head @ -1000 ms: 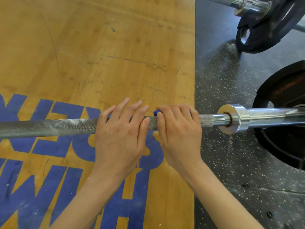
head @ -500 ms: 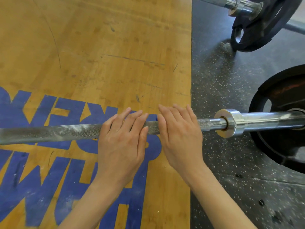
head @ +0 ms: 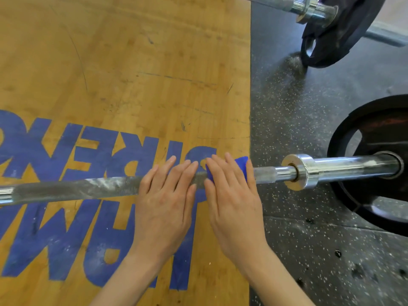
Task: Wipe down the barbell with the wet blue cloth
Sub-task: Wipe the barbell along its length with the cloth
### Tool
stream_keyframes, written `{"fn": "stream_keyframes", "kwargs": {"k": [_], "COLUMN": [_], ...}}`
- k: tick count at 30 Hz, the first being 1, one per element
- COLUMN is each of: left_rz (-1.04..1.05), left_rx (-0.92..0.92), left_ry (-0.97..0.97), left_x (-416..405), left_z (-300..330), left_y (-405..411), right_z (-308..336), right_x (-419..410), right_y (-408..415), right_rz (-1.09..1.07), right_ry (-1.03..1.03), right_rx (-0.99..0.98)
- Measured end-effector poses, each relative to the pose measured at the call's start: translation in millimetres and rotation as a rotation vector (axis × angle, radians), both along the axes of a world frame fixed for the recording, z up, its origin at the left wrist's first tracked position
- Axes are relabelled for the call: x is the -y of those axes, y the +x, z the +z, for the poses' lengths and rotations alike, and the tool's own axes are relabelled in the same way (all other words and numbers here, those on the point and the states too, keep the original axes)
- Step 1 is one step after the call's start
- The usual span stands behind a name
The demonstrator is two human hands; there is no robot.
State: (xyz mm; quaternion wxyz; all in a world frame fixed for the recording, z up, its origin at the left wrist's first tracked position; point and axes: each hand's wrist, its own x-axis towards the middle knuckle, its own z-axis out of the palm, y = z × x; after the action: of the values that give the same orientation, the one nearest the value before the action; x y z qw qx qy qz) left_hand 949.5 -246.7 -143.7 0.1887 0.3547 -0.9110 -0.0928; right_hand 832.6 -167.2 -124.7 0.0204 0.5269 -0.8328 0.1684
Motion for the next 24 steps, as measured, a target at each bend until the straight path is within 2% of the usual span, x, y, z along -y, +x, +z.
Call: {"fn": "stream_keyframes", "kwargs": {"k": [3,6,10,15,19,24], "left_rz": [-0.007,-0.026,-0.044,-0.054,-0.031,-0.041], "left_rx": [0.02,0.059,0.082,0.083,0.09,0.066], "left_ry": [0.008,0.03,0.064,0.099,0.076,0.067], "left_x": [-9.0,-17.0,-27.0,-37.3,-32.1,-39.2], "left_z": [1.7,2.6,6.8,13.1,14.1,9.6], "left_y": [4.9,11.3,19.1,26.2,28.5,33.0], "right_z": [-0.6,3.5,5.3,2.6,-0.1,0.0], "right_x": [-6.8,5.1,-41.9,-15.8,-36.7,-18.6], "right_y": [-7.4,-13.6,11.7,-3.7,-4.8,16.4], "right_rz": [0.043,-0.034,0.028,-0.05,0.048,-0.054], "right_ry": [0.028,0.076,-0.008,0.013,0.016,-0.014], "right_rx": [-0.01,0.011,0.057,-0.031,-0.121,-0.117]}}
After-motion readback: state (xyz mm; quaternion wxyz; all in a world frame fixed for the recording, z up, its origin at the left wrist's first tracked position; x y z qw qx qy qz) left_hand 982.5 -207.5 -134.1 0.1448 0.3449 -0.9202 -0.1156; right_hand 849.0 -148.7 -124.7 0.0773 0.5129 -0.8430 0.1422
